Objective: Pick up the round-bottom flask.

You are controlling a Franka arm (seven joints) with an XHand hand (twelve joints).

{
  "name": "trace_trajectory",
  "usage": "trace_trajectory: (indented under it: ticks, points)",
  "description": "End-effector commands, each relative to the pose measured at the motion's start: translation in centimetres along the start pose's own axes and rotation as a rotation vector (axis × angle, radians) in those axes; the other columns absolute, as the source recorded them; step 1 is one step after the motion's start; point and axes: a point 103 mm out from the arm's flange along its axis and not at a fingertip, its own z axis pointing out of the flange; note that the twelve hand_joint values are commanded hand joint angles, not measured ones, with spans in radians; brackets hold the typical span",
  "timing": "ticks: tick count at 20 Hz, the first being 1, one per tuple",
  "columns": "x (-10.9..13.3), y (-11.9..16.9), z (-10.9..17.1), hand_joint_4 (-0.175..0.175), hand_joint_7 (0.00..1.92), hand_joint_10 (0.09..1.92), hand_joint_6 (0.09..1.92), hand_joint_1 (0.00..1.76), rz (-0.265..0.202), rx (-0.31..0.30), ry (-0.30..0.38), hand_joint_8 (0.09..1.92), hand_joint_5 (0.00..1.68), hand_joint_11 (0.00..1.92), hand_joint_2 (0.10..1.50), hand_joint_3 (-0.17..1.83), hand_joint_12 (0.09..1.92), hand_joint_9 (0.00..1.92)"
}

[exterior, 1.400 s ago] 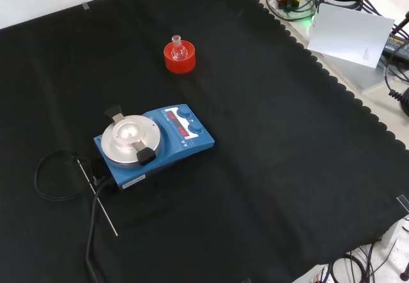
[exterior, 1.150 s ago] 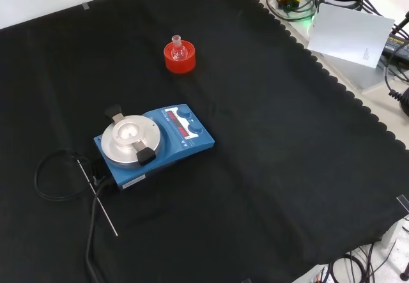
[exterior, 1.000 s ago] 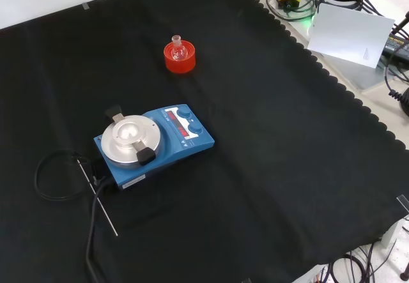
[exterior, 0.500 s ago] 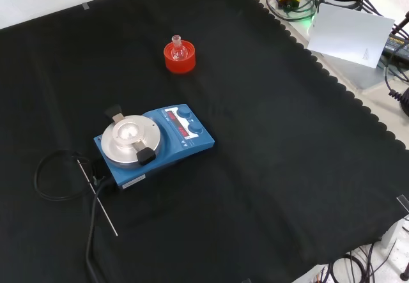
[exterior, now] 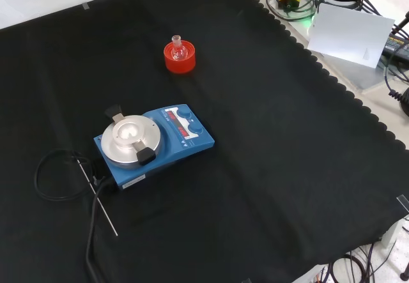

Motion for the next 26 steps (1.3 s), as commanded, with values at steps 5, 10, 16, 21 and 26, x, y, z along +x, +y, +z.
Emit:
trace_trajectory:
  ticks: [5,10,16,21,26]
  points:
    - [-5.3,4.6,6.4,-0.018,0.1,0.69,0.31,0.45,0.016,0.029,0.052,0.59,0.34,0.01,1.12,0.24,1.41,0.23]
    - [-7.0,6.8,10.4,-0.018,0.12,0.69,0.18,0.61,0.026,0.077,0.078,0.6,0.4,0.03,0.97,0.35,1.41,0.26]
    - [-7.8,8.7,14.5,-0.019,0.14,0.7,0.11,0.74,0.043,0.121,0.115,0.62,0.42,0.03,0.83,0.46,1.42,0.28]
    - [-8.0,9.4,17.3,-0.02,0.14,0.71,0.09,0.81,0.057,0.154,0.138,0.63,0.43,0.04,0.75,0.55,1.42,0.3]
    - [-7.4,10.2,19.9,-0.023,0.15,0.71,0.09,0.84,0.061,0.182,0.118,0.64,0.48,0.04,0.72,0.58,1.42,0.3]
